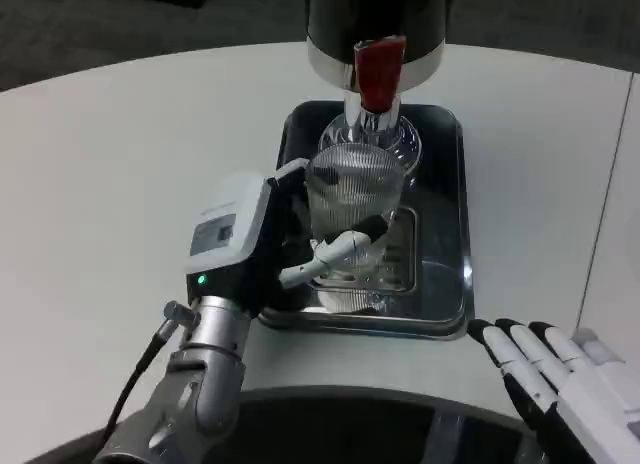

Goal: Grasp the cup under the faucet to collect the drink, then remove the cup.

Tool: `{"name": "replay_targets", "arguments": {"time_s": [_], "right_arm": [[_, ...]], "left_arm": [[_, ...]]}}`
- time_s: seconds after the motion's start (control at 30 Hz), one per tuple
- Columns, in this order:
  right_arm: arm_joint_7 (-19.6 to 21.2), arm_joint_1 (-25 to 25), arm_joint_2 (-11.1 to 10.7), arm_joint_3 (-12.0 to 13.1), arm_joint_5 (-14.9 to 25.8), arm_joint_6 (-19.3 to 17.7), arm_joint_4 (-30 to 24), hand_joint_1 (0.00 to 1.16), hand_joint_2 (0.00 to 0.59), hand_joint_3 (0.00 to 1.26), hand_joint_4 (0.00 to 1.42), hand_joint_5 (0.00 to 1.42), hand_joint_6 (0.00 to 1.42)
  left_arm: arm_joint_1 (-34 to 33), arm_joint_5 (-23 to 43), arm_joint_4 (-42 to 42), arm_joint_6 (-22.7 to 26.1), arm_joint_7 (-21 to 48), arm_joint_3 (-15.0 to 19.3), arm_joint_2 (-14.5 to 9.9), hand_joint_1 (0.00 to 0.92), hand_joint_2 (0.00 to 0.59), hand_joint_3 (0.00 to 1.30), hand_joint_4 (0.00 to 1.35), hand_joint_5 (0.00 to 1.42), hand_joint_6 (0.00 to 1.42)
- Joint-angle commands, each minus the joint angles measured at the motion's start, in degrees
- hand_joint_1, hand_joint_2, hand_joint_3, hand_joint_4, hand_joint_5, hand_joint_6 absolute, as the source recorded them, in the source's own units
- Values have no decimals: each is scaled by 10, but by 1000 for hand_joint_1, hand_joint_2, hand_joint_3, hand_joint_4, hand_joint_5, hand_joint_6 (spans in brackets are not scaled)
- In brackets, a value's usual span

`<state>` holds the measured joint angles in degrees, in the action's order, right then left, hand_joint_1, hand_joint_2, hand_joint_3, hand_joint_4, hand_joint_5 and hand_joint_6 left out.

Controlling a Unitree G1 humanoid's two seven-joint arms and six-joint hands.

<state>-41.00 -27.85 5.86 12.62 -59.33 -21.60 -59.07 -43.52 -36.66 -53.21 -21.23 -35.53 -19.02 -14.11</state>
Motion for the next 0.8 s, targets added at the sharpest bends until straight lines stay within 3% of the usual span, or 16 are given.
{"name": "replay_targets", "arguments": {"time_s": [0.03, 0.2, 0.8], "right_arm": [[-1, -3, 17, -9, -4, 3, -9, 421, 320, 0, 0, 0, 0], [4, -7, 20, -11, -6, 2, -9, 421, 320, 0, 0, 0, 0], [16, -16, 19, 5, 16, 4, -9, 430, 326, 0, 0, 0, 0]], "left_arm": [[20, 6, -3, 6, 31, -3, -13, 138, 395, 362, 359, 642, 939], [21, 8, -7, 9, 46, -6, -8, 136, 355, 322, 319, 617, 908], [-15, 2, -44, 48, 50, -29, 53, 152, 346, 329, 318, 652, 925]]}}
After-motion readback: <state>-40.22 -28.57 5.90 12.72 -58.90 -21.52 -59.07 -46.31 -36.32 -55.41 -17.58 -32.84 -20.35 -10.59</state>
